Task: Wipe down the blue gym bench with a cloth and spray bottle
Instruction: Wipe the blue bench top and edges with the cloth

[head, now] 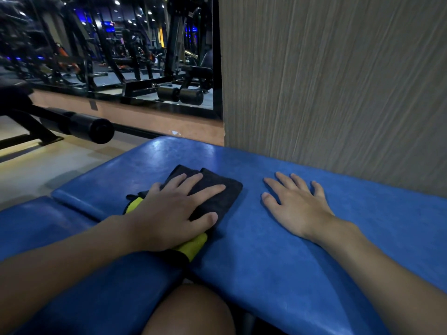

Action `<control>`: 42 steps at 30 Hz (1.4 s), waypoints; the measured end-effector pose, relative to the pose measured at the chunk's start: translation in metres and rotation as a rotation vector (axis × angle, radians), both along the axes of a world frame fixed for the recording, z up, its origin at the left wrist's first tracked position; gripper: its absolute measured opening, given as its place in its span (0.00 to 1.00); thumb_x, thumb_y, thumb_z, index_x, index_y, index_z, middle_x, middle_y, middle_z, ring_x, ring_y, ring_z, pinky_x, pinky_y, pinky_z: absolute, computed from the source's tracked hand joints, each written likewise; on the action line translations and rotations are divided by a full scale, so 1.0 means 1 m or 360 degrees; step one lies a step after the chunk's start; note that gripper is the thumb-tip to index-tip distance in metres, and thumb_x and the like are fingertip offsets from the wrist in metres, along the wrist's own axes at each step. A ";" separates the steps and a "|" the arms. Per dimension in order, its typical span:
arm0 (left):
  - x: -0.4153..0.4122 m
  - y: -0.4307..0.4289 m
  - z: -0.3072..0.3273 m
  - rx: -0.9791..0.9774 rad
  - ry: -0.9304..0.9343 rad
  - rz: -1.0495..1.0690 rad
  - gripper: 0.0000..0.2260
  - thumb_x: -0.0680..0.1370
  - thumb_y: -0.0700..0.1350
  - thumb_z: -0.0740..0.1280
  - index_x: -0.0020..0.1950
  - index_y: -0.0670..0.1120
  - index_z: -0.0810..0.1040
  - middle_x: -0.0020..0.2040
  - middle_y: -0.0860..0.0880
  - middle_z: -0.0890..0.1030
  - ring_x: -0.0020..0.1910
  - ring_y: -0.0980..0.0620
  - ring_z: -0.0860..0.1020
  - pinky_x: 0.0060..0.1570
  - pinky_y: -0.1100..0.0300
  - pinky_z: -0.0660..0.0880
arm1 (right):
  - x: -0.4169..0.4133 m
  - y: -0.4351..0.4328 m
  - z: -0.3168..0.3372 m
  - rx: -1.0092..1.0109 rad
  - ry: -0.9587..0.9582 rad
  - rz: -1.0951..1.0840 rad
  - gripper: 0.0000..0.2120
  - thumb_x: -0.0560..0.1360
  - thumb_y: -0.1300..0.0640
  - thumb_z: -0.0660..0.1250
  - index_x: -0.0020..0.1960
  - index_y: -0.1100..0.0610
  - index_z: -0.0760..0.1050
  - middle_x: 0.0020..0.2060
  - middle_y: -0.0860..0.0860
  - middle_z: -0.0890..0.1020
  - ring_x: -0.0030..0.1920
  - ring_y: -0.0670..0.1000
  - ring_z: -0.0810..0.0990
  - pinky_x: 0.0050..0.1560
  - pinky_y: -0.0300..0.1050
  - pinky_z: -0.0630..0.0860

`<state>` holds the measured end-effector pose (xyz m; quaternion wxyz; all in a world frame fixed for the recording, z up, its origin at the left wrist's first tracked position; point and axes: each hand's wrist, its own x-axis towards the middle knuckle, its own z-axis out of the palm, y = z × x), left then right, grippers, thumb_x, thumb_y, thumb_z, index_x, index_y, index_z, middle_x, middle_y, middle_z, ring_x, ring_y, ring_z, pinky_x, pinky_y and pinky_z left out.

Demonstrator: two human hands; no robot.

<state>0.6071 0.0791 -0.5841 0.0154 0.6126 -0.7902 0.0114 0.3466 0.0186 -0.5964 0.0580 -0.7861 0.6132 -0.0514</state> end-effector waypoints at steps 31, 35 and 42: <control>0.039 -0.012 -0.004 -0.0048 0.0011 -0.0015 0.32 0.70 0.73 0.35 0.75 0.74 0.38 0.83 0.54 0.47 0.81 0.50 0.46 0.74 0.45 0.53 | 0.024 -0.010 0.009 0.0065 0.0028 -0.0020 0.29 0.80 0.33 0.42 0.79 0.39 0.51 0.81 0.44 0.50 0.80 0.52 0.45 0.75 0.67 0.40; 0.046 0.002 -0.002 -0.0021 0.0027 -0.0030 0.29 0.71 0.73 0.37 0.73 0.76 0.37 0.83 0.53 0.46 0.81 0.49 0.45 0.75 0.44 0.53 | 0.030 -0.009 0.019 -0.0091 0.0057 0.0007 0.26 0.81 0.37 0.49 0.77 0.45 0.61 0.78 0.46 0.59 0.79 0.52 0.53 0.74 0.66 0.44; 0.027 -0.069 -0.001 0.0022 0.0056 0.0049 0.33 0.69 0.73 0.40 0.75 0.74 0.43 0.82 0.54 0.50 0.81 0.48 0.48 0.74 0.39 0.54 | 0.065 -0.025 0.011 0.0004 -0.0006 0.0077 0.29 0.81 0.35 0.47 0.79 0.44 0.54 0.81 0.46 0.51 0.80 0.52 0.46 0.75 0.66 0.42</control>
